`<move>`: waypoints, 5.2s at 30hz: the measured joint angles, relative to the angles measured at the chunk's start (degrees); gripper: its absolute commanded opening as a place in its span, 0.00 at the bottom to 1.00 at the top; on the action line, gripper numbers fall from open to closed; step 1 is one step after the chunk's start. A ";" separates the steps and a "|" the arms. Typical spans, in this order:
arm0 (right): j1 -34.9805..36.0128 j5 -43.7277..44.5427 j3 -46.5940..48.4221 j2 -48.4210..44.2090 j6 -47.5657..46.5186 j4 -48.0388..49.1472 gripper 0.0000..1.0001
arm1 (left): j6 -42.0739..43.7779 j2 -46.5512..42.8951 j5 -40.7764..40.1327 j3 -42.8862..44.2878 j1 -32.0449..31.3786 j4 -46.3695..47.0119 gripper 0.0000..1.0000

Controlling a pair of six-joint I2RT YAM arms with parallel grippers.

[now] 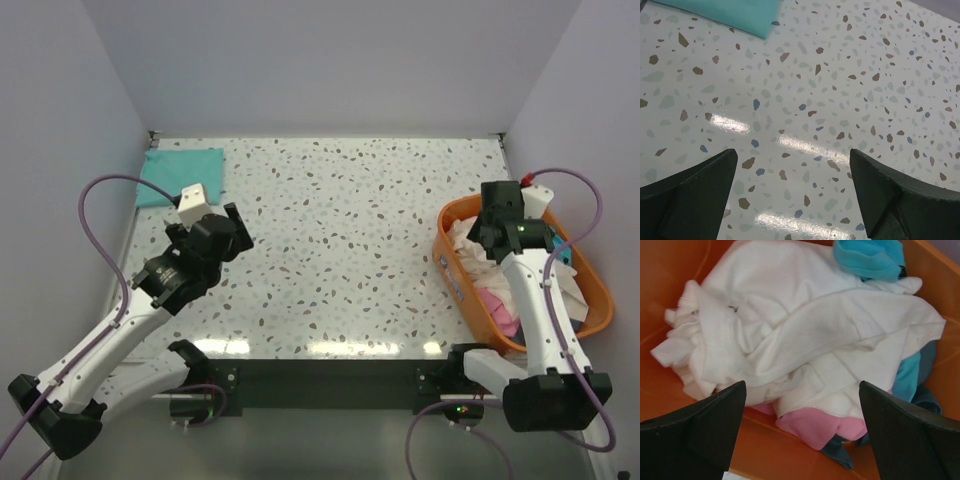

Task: Fold and stack the t-shirts
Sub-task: Grab the tshirt from the pile, then move the tshirt to the center of the board, then flatten the tshirt out

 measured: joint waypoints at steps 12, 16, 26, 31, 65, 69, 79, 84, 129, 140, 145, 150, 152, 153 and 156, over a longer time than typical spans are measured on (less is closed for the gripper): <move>-20.11 -6.19 -6.78 2.14 1.31 4.22 0.94 | 0.17 1.20 0.68 -1.16 0.00 0.85 1.00; -22.14 -8.52 -7.32 3.41 1.36 7.23 0.81 | 0.20 1.86 0.87 -1.16 0.00 0.85 1.00; -25.40 -9.97 -8.85 5.33 1.53 12.87 0.00 | 0.17 1.90 0.85 -1.16 0.00 0.81 1.00; -25.42 -10.45 -8.24 1.68 0.90 13.90 0.00 | 0.17 1.84 0.85 -1.16 0.00 0.81 1.00; 39.82 -38.27 77.83 42.42 -14.36 23.54 0.00 | -0.55 -3.39 1.81 -0.63 0.00 -0.50 1.00; 45.07 -38.12 80.26 48.74 -14.88 27.78 0.00 | -1.97 -4.81 0.50 1.51 0.00 -4.28 1.00; 43.63 -23.19 48.11 37.27 -15.17 33.35 0.00 | -6.62 -13.86 -3.17 3.08 0.00 -11.76 1.00; 31.23 -24.15 12.13 18.97 -12.20 35.23 0.00 | -7.74 -14.16 -3.82 2.82 0.00 -11.78 1.00; 26.62 -19.26 -2.80 27.26 -7.45 33.86 0.00 | 2.16 48.63 34.45 1.38 21.42 31.82 0.00; 26.62 -21.86 4.74 15.04 -9.46 28.89 0.00 | 5.84 16.04 30.32 7.56 21.40 28.00 0.00; 26.67 -24.48 15.67 6.29 -10.60 26.36 0.00 | 6.95 6.36 25.68 19.12 21.40 23.23 0.00; 26.67 -27.89 33.57 1.84 -10.86 23.85 0.00 | 9.25 3.85 22.08 35.23 21.40 18.03 0.00; 26.67 -29.88 39.41 0.35 -10.82 23.21 0.00 | 10.49 3.54 21.40 40.79 21.40 17.03 0.00; 26.67 -30.60 41.79 -0.15 -10.71 22.82 0.00 | 10.84 3.23 21.07 43.08 21.40 16.68 0.00; 26.67 -32.61 47.28 -1.25 -10.43 21.73 0.00 | 12.07 2.45 20.09 47.98 21.40 16.24 0.00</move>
